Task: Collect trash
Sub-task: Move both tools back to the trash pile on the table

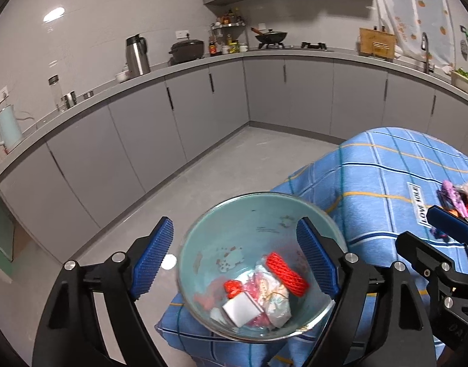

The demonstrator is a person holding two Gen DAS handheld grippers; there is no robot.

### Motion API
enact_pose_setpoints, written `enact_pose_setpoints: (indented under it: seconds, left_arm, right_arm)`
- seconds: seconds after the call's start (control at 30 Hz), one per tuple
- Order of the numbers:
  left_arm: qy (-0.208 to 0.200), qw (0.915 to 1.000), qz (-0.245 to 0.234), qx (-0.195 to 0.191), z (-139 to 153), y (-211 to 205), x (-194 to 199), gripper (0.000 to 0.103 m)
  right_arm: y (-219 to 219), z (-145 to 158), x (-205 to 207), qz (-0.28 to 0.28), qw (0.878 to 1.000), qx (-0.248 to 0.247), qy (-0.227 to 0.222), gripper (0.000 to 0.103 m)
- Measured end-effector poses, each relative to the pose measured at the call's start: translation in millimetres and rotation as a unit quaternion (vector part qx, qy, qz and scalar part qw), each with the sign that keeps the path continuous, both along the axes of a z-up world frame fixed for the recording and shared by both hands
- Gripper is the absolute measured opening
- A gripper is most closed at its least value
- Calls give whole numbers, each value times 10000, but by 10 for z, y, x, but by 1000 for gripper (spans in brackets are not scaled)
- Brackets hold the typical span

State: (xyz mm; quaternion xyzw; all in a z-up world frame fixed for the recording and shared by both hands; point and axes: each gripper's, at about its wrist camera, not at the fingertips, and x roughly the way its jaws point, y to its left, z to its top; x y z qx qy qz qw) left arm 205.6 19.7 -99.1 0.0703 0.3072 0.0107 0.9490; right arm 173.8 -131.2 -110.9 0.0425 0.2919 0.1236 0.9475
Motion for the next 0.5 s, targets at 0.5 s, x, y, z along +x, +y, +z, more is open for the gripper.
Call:
enact_pose_setpoints:
  seconds: [0.5]
  left_arm:
    - [22,9958,-912,115,-13,-902,-119,82]
  right_arm:
    - [-871,-2,-374,-928,9957,13,-57,60]
